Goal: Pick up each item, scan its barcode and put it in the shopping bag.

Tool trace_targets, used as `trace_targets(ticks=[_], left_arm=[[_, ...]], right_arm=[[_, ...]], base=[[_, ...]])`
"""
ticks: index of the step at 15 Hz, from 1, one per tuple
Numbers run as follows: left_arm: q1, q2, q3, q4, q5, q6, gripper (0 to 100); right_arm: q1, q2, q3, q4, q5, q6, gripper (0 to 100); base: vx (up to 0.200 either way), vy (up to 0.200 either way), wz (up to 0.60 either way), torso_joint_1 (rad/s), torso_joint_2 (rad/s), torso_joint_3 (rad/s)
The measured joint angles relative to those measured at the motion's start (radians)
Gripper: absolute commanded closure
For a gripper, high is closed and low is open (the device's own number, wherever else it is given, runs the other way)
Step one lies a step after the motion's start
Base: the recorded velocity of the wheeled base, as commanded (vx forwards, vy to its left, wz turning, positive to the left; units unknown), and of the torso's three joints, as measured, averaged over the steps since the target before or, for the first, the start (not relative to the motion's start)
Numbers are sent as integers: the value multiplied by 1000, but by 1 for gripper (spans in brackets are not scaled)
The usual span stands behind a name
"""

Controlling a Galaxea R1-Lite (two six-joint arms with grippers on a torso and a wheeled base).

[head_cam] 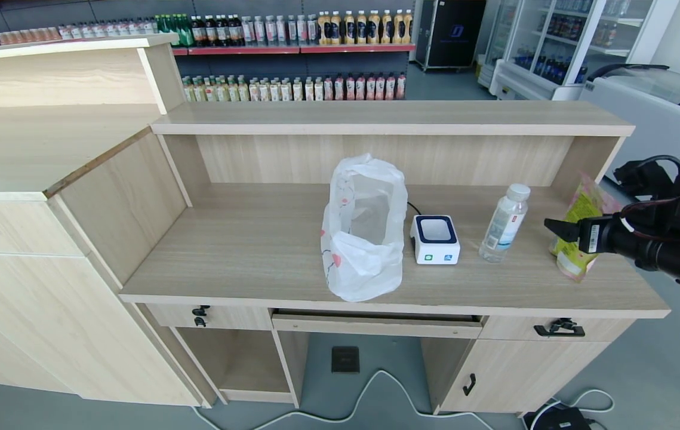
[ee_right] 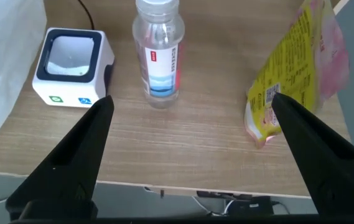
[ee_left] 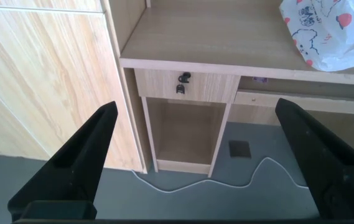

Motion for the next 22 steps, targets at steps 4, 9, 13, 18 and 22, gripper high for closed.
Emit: trace_targets(ticks=[4, 9, 13, 18, 22], left_arm=[[0, 0, 0, 0, 0, 0, 0], [0, 0, 0, 0, 0, 0, 0], [0, 0, 0, 0, 0, 0, 0], [0, 0, 0, 0, 0, 0, 0], [0, 0, 0, 0, 0, 0, 0]], right_arm=[[0, 120, -7, -85, 0, 0, 0], [-2, 226, -66, -124, 7, -21, 0], [3, 305, -168, -124, 16, -22, 0], [37, 377, -219, -132, 74, -19, 0], [51, 433, -262, -169, 80, -14, 0]], base=[[0, 0, 0, 0, 0, 0], [0, 0, 0, 0, 0, 0], [0, 0, 0, 0, 0, 0], [0, 0, 0, 0, 0, 0], [0, 0, 0, 0, 0, 0]])
